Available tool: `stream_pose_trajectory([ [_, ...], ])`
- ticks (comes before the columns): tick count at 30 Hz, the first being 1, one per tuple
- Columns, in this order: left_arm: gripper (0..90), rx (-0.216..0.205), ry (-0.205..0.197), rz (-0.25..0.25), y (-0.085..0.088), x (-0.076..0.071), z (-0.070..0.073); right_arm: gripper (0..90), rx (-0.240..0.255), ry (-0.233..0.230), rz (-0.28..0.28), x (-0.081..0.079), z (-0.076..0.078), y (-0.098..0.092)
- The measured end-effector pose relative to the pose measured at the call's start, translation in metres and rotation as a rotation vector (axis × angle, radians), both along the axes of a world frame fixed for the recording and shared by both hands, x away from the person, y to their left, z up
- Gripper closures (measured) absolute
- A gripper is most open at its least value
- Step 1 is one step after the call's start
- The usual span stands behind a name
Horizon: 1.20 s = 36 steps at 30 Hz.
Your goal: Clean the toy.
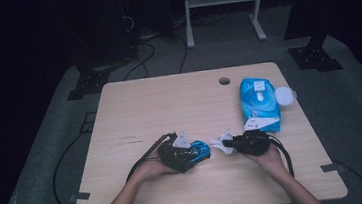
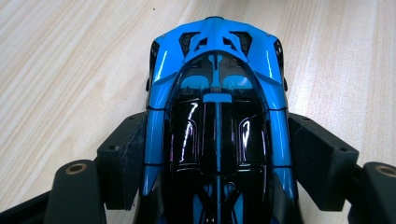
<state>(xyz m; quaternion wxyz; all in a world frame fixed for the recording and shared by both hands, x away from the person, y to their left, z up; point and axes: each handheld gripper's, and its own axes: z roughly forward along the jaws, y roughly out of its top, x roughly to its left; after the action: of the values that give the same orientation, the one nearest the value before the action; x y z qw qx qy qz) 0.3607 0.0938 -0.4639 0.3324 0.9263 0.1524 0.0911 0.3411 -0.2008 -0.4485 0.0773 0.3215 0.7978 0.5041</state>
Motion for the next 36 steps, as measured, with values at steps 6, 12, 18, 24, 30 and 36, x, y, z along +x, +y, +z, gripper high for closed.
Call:
stream_pose_trajectory([
  [6,28.1,0.035,-0.014,-0.017,-0.002,0.0,0.002,79.9,0.001,0.0,-0.001,0.0,0.001,0.001],
  [12,28.1,0.008,-0.025,-0.008,-0.005,0.005,0.013,79.9,0.009,-0.007,-0.007,0.001,0.003,-0.002],
  [18,28.0,0.028,-0.066,0.014,-0.016,0.027,0.025,79.9,0.012,-0.018,-0.018,-0.001,0.008,-0.008],
  [24,28.0,0.053,-0.05,0.033,-0.028,0.05,0.019,79.9,-0.004,-0.018,-0.035,-0.002,0.008,-0.02],
  [30,27.9,0.069,-0.021,0.057,-0.029,0.062,0.009,79.9,-0.061,-0.009,-0.06,-0.003,0.001,-0.033],
  [36,27.9,0.046,-0.001,0.07,-0.028,0.065,0.004,80.0,-0.134,0.026,-0.077,-0.007,-0.016,-0.051],
])
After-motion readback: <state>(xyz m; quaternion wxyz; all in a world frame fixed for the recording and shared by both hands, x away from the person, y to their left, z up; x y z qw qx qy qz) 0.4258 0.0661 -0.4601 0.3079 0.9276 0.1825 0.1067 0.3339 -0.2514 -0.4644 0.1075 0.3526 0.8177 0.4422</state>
